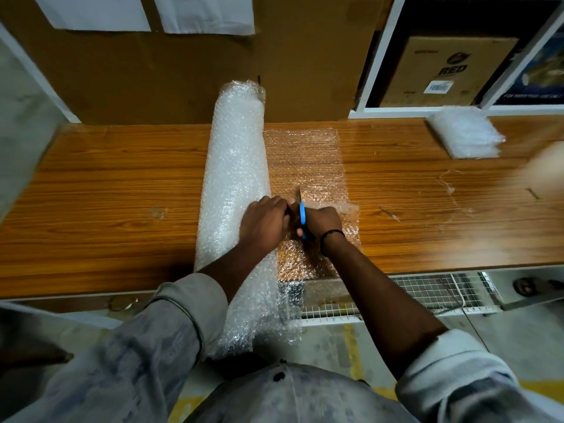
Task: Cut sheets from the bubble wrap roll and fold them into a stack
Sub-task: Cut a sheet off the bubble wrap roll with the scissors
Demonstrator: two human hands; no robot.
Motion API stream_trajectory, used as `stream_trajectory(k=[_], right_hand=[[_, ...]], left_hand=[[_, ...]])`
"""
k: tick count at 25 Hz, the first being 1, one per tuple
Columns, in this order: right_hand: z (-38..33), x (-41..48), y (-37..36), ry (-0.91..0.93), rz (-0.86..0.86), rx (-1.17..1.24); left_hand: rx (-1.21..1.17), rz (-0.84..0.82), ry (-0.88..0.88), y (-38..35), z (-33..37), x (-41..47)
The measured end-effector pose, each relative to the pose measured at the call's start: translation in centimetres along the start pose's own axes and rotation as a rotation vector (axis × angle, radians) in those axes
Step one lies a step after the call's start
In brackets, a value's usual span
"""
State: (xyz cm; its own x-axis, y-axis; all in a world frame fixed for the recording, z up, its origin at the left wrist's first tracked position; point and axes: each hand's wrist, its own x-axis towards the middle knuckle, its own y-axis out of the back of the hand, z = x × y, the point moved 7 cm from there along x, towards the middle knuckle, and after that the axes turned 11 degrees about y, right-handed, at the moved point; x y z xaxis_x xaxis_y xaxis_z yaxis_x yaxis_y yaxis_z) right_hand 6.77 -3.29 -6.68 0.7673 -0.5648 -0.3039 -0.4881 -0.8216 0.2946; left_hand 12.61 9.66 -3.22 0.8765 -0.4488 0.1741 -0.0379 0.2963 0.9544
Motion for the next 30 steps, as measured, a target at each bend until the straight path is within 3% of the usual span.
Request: stream_trajectory(k=[14, 21, 24, 27, 30], right_hand=[[-1.4, 2.4, -1.2, -0.025, 0.023, 0.128], [-1.6, 3.2, -0.8, -0.004, 0.027, 0.054], [-1.2, 3.5, -0.5, -0.047, 0.012, 0.117], [-0.7, 4.0, -0.7, -0.067, 0.01, 0.104], [-0.5, 4.3, -0.5, -0.054, 0.014, 0.066]], left_hand=[[-0.111, 0.013, -0.008, 0.0, -0.5, -0.2], [-0.116, -0.012, 0.002, 0.5, -0.4, 0.0], [-0.105, -0.037, 0.109, 1.1, -0.1, 2.7], [0.009, -0.022, 0.029, 1.8, 0.5, 8.0], [0.084, -0.114, 0.021, 0.6, 0.1, 11.5]])
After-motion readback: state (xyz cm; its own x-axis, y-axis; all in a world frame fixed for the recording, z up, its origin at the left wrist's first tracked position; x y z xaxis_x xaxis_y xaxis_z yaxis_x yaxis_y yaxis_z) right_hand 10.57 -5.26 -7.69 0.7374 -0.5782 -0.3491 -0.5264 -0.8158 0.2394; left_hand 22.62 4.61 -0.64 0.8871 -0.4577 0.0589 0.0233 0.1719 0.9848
